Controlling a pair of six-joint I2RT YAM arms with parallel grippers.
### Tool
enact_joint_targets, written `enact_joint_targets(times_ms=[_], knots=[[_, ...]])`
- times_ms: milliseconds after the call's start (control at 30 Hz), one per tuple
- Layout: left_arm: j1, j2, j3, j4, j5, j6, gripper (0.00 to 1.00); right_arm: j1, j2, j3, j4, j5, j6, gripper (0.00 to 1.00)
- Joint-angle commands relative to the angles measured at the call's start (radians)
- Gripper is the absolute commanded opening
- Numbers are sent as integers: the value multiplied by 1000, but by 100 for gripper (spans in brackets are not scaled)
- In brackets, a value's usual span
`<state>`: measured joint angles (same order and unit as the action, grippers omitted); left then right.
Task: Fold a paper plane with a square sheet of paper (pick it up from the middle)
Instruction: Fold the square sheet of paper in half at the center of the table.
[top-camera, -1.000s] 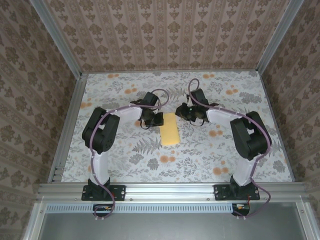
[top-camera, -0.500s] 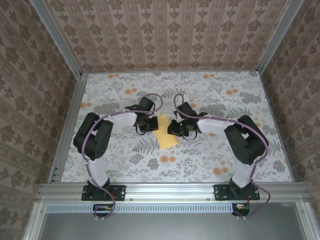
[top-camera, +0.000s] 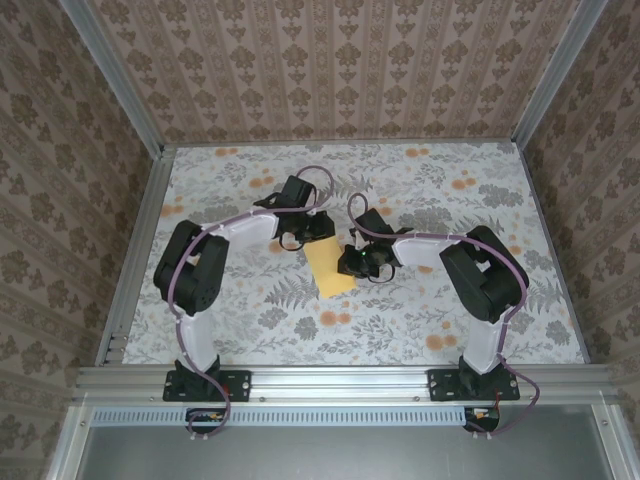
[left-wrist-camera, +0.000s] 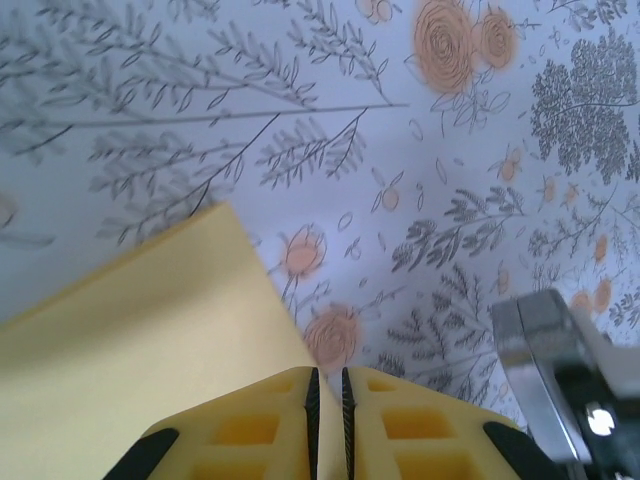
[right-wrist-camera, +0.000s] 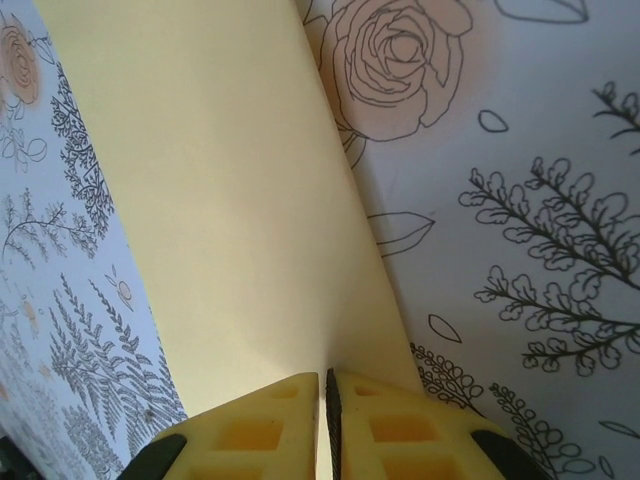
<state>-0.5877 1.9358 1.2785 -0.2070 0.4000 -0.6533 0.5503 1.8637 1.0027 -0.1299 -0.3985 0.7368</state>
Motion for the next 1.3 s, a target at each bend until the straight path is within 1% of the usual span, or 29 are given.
enact_joint_targets(times_ms=[0,200,500,700,900,1267], knots=[[10,66,38,29,47,-18,15,-5,0,-19,5,-11,6,13],[19,118,64,41,48,-18,13,-7,4,-26,22,-26,16,13],[28,163,59,28,31,-6,11,-18,-21,-16,35,-59,18,13],[29,173,65,3,20,12,10,-51,-36,17,62,-79,22,13],[28,178,68,-2,25,21,10,-73,24,74,67,-85,20,13],[29,166,68,4,44,28,11,-75,126,145,44,-80,14,13]])
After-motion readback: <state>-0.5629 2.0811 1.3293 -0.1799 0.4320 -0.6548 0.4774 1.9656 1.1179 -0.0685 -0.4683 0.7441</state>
